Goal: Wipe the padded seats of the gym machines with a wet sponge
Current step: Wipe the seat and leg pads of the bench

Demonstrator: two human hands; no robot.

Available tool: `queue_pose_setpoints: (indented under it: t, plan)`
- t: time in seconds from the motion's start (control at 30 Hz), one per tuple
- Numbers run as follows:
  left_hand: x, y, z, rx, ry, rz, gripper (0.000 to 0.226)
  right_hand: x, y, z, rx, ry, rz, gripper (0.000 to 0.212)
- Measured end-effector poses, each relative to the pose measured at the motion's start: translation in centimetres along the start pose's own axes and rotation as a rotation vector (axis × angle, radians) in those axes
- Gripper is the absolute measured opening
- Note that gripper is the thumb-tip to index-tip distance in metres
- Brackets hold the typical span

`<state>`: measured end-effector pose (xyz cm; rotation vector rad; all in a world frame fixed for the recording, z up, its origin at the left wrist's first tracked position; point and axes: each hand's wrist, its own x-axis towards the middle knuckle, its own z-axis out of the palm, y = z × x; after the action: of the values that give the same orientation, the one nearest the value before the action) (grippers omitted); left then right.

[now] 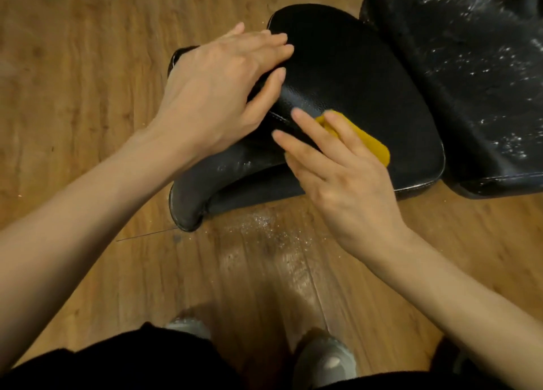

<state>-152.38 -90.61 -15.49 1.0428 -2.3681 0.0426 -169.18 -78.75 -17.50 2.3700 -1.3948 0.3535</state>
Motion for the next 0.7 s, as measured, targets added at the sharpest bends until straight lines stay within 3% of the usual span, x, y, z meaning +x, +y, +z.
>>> queue_pose_setpoints:
  t: [0.23,0.43,0.5,0.6,0.7]
  plan:
    - [0.0,-0.3,0.3,0.001,0.033,0.008,0.046,-6.6,2.1,-2.3,0.006,-0.019,-0.079,0.033]
    - [0.0,-0.2,0.2,0.009,0.023,0.022,0.046,-0.8,0.2,0.2,-0.027,0.08,-0.086,0.038]
    - [0.0,-0.3,0.2,0.008,0.024,0.032,0.045,-3.6,1.8,-0.1,-0.039,0.113,-0.126,0.027]
    - [-0.2,-0.3,0.4,-0.007,0.047,0.021,0.044,-8.8,4.6,-1.3,0.094,0.16,0.018,0.041]
    - [-0.1,0.1,0.6,-0.033,0.062,0.008,0.043,-7.8,2.4,-0.3,0.306,0.363,0.387,0.033]
